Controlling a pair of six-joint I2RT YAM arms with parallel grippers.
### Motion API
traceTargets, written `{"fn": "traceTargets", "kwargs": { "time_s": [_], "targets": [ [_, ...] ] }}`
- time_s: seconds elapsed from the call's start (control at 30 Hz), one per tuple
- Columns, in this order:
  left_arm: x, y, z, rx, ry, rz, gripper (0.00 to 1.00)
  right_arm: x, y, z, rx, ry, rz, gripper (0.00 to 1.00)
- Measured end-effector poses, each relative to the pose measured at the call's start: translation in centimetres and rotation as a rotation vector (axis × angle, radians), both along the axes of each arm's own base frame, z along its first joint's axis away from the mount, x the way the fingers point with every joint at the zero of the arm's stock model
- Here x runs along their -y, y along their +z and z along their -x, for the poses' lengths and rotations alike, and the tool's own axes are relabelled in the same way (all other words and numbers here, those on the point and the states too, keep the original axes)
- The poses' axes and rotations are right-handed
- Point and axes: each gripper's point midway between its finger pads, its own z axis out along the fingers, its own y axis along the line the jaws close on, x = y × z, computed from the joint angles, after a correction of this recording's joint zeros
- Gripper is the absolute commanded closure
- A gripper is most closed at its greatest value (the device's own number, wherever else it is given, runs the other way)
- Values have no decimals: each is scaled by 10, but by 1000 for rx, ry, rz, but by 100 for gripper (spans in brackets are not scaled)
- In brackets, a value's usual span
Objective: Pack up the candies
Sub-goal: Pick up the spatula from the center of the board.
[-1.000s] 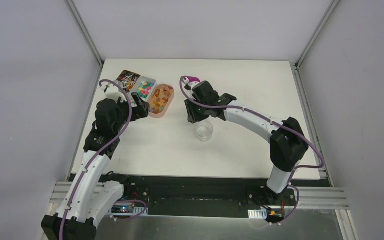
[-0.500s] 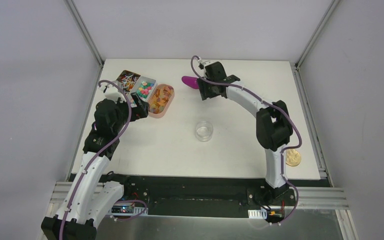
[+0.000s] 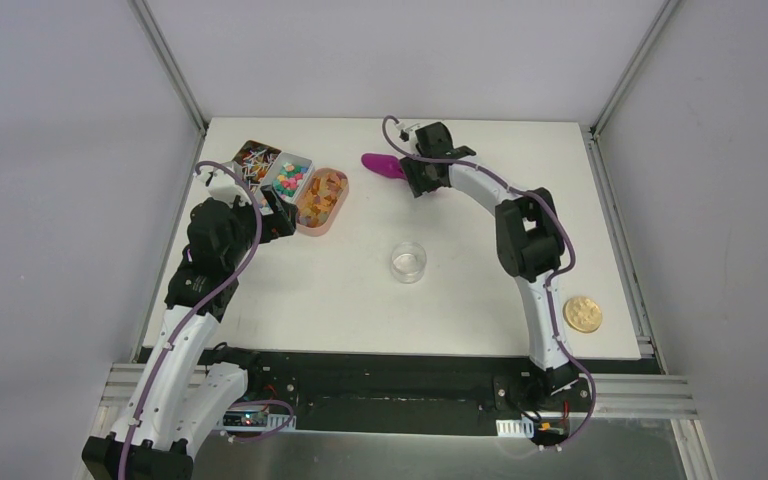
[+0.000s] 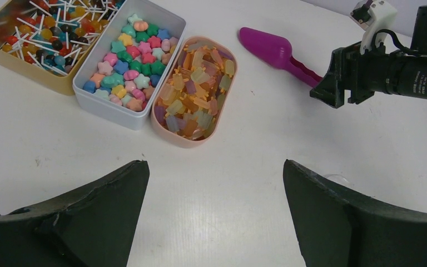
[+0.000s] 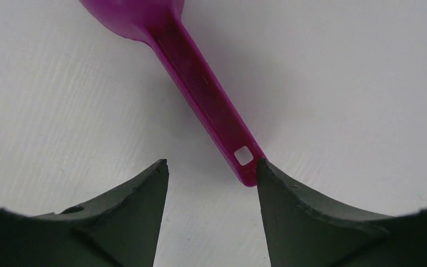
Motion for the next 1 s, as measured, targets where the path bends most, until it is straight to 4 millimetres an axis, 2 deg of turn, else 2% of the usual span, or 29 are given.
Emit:
{"fn": "traceTargets", "kwargs": {
  "time_s": [0.3,0.5,0.7,1.0],
  "targets": [
    [0,0,0,0,0,0,6,11,0,-7,9,37,17,36],
    [0,0,0,0,0,0,6,10,1,-8,14,84,14,27],
    [0,0,0,-1,0,-1,6,2,15,-17,52,134,-6,23],
    [0,0,0,1,-1,-7,6,-3,34,-38,127,174,-28,23]
  ]
}}
